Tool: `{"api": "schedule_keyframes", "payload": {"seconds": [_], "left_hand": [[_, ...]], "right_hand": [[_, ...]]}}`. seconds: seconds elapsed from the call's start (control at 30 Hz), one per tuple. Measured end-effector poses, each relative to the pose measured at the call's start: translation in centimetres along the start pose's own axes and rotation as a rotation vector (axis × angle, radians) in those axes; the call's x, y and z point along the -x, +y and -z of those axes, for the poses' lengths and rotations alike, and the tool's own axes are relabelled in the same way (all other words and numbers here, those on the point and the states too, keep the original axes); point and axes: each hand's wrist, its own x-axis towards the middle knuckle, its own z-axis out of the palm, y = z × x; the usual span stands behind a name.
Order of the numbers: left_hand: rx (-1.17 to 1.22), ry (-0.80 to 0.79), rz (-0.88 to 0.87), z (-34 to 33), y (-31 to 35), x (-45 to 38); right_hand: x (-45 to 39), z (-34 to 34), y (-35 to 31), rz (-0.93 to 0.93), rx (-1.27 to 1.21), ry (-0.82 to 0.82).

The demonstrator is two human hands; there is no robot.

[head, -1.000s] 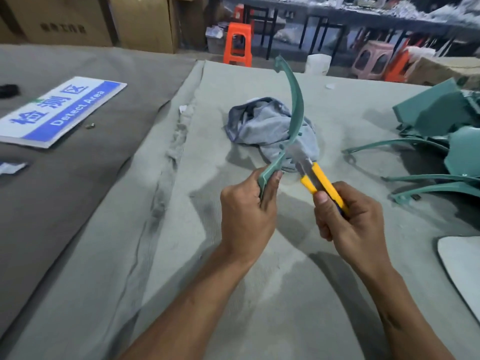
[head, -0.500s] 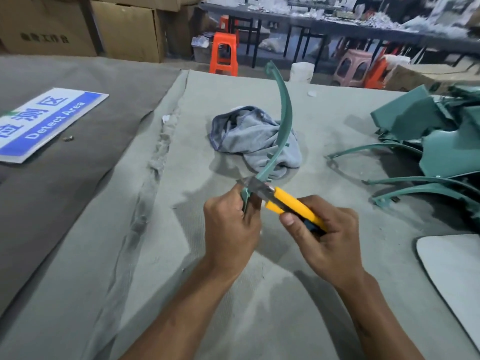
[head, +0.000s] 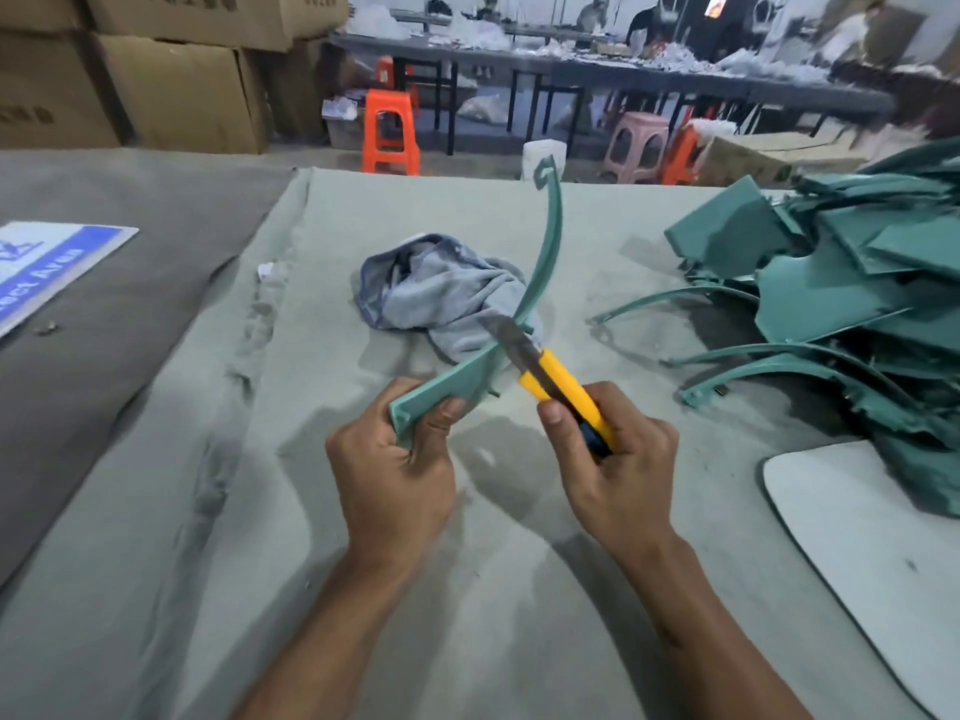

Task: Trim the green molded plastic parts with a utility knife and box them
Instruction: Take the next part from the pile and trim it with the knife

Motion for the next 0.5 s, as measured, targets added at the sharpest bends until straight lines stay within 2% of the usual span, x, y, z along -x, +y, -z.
{"api": "schedule_keyframes", "payload": {"seconds": [0.1,0.17,0.27,0.33,0.4,0.5], "left_hand": [[0.027,0.005,0.03,0.1,-0.5,-0.1],[0.035,-0.002,0.042,0.1,-0.5,-0.1],[0.035,-0.028,0.026,0.0,0.0,0.0],[0.04,-0.034,0.023,0.0,0.2,0.0],[0.082,-0.023,0.041,0.2,0.2,-0.2],[0.077,-0.02,0.012,0.4,0.2,-0.3]], "right_hand": [[-0.7,0.6,0.3,-0.126,0.082,0.121],[-0.8,1.2,0.3,-0.047,0.083,0.112],[-0.5,1.6,0.2,0.126,-0.002,-0.007],[-0.4,1.3,0.2,0.138,-0.009,-0.042],[-0.7,1.1,0.4,0.03,0.059,0.03],[-1.2,1.2,1.0,-0.263,0.066,0.178]]}}
